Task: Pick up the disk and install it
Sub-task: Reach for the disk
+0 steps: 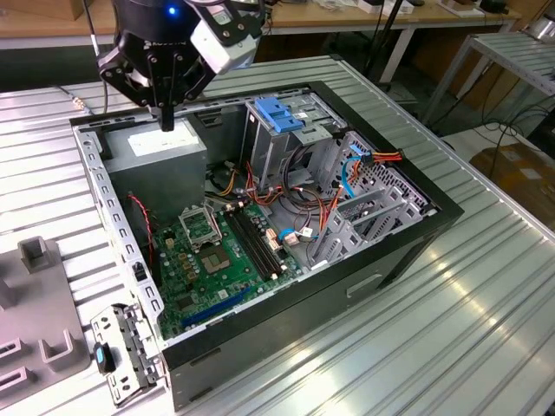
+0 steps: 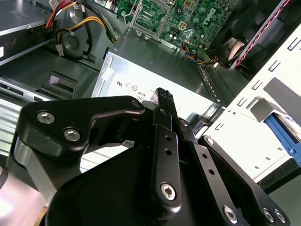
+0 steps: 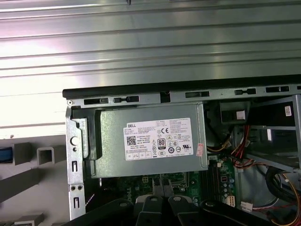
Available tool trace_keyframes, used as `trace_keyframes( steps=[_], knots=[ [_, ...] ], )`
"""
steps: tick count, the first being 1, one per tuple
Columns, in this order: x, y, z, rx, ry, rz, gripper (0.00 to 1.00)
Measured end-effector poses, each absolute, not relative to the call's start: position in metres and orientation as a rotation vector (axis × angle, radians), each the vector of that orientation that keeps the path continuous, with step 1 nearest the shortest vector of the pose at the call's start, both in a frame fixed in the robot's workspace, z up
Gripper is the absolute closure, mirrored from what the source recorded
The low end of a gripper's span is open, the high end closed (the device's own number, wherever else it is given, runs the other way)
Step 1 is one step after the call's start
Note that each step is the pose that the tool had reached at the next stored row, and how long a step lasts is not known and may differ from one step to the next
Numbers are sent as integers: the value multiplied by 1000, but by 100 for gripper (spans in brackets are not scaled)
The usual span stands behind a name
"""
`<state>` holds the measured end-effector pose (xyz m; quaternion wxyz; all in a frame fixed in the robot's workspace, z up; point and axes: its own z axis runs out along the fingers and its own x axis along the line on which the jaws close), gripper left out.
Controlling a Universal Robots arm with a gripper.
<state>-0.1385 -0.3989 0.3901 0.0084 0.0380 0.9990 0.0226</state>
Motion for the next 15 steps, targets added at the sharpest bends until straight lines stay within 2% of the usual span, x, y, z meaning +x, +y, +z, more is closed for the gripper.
trace_keyframes(
  steps=[15],
  knots=[
    [-142,-399,389,119,3125,71,89]
  ],
)
